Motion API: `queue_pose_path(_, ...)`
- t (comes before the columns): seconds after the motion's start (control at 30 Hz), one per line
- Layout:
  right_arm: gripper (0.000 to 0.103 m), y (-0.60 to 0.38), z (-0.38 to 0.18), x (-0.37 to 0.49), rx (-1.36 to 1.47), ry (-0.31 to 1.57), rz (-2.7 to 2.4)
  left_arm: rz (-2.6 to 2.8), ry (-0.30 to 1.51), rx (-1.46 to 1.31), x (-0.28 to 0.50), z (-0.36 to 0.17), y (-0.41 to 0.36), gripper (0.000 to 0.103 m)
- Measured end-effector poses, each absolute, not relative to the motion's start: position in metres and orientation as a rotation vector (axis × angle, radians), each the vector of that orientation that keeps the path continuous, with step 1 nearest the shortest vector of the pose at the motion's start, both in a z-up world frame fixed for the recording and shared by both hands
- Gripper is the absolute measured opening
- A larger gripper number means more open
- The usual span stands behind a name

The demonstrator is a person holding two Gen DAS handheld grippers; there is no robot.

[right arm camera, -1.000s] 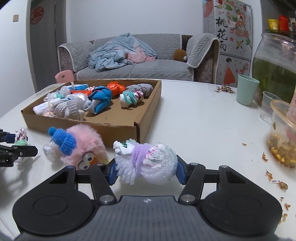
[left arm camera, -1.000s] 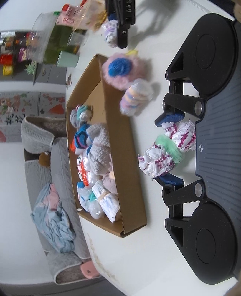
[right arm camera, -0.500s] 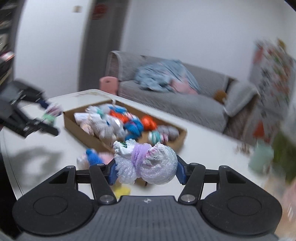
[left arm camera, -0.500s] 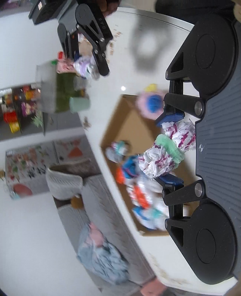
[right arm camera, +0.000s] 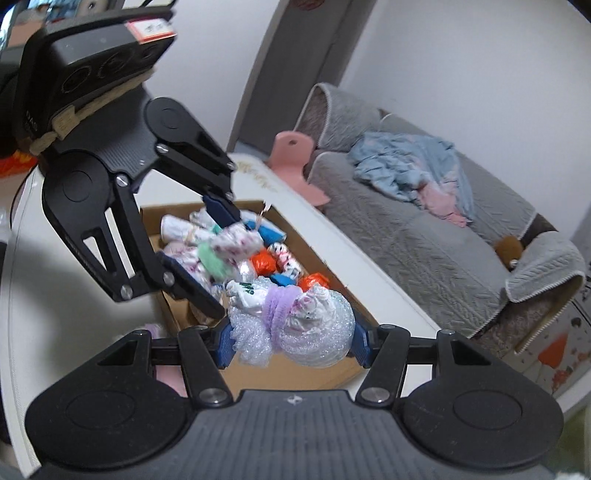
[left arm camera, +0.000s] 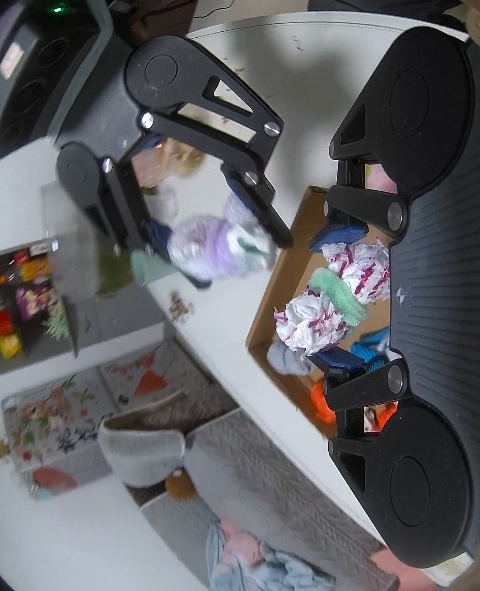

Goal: Organize objects
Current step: 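Carry both bundles into the box and open both tools to release them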

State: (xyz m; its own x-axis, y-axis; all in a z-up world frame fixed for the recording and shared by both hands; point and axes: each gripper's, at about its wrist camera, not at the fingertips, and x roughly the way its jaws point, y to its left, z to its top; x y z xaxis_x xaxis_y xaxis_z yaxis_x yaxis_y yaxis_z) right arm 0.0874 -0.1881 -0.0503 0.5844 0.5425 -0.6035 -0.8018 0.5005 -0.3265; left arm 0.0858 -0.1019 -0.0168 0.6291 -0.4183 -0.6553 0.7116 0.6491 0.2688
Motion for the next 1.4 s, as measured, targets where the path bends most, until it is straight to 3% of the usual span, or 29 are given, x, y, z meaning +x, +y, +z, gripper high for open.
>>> queue_pose_path(0.5, 0.055, -0.157, -0.120, 0.153, -0.706, 0.660, 0.950, -0.715, 0.859, 0.501, 0.175, -0.107, -0.092, 0.062)
queue_pose_path(1.4, 0.059, -0.164, -0.131, 0.177, -0.709, 0.716, 0.915, -0.635, 0.854, 0.378, 0.204, -0.106, -0.086, 0.069)
